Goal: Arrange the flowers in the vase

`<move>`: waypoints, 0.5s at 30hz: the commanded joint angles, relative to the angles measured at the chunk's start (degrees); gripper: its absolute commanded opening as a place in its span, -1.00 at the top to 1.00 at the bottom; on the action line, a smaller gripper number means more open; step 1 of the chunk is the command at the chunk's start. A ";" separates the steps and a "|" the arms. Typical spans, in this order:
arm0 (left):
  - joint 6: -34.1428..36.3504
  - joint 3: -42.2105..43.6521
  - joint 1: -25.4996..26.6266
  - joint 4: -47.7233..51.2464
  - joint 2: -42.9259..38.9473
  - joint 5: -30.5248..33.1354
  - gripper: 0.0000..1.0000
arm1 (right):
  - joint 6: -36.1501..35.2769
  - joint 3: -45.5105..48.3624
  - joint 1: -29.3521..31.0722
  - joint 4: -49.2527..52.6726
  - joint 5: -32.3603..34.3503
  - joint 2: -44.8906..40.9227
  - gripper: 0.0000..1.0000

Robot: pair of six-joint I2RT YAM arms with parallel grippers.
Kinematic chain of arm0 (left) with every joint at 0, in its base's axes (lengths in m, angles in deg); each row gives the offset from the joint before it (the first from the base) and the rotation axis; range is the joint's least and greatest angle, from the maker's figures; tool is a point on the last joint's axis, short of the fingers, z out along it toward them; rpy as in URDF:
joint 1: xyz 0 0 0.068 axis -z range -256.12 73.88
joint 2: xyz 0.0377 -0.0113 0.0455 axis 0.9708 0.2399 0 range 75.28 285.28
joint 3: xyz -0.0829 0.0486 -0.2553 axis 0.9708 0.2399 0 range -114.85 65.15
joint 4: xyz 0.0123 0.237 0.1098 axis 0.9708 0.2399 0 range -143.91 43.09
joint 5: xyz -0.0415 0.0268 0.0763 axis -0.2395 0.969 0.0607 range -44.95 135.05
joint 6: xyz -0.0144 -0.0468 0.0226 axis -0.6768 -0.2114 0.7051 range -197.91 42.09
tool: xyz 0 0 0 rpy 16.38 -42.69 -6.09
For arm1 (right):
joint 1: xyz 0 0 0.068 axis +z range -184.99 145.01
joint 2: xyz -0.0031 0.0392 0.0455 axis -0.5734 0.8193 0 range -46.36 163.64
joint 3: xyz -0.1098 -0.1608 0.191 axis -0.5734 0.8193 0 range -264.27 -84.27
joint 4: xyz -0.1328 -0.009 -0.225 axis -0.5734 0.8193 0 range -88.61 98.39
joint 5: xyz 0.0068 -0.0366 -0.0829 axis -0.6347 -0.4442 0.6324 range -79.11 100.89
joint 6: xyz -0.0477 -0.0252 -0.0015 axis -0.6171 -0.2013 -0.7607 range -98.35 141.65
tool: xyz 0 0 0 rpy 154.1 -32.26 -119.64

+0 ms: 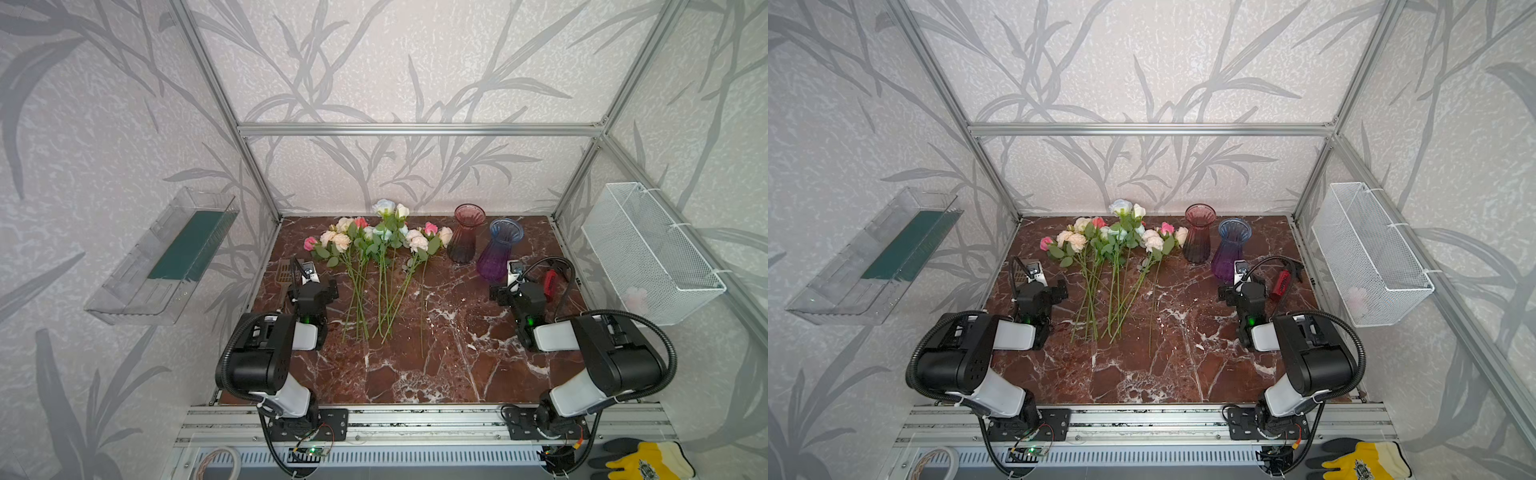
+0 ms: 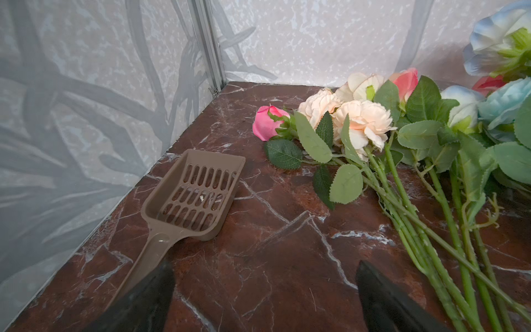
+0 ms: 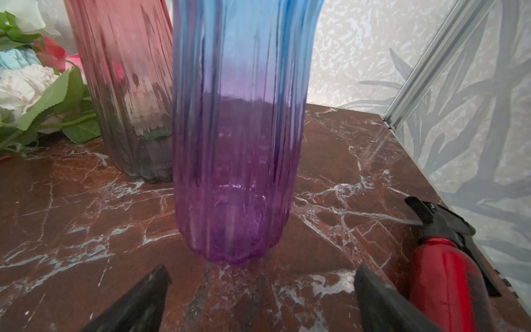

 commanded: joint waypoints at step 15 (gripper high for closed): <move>0.46 -0.30 -0.09 -1.22 -0.54 -0.12 -0.98 | -0.49 -0.29 0.16 -1.04 -0.11 0.51 -0.98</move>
